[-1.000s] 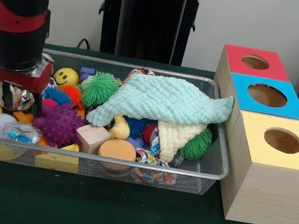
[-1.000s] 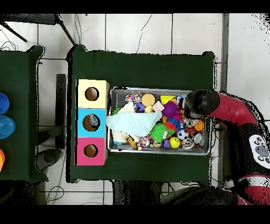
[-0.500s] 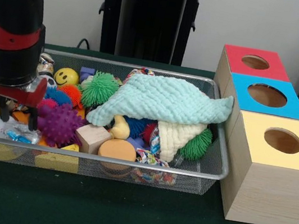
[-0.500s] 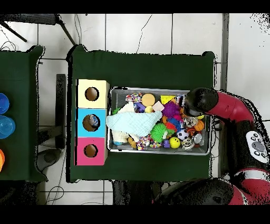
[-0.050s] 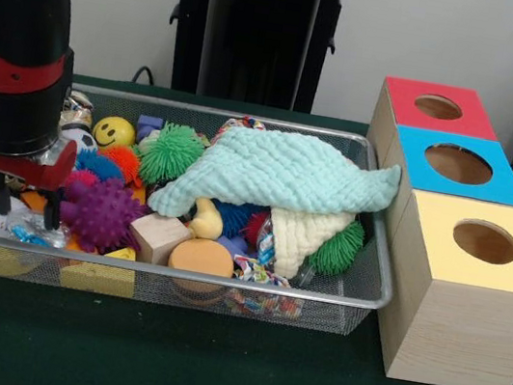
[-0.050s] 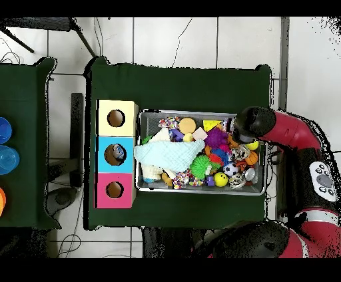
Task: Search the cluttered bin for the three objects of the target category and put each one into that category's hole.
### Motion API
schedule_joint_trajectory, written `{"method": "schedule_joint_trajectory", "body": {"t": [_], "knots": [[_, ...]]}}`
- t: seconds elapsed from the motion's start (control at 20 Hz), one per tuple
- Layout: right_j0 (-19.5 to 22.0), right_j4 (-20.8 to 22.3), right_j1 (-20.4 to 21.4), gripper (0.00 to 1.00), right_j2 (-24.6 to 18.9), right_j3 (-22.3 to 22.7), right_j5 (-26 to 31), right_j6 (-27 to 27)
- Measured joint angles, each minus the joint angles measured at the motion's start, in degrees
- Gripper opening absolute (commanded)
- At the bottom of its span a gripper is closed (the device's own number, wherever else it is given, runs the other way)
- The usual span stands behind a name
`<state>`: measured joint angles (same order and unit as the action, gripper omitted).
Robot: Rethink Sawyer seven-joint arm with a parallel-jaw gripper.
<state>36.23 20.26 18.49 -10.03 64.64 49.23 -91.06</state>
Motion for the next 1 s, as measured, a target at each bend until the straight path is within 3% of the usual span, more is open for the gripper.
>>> {"method": "schedule_joint_trajectory", "body": {"t": [1.0], "knots": [[-0.4, 0.28, -0.98, 1.0, -0.01, -2.07, 2.42, 0.0]]}}
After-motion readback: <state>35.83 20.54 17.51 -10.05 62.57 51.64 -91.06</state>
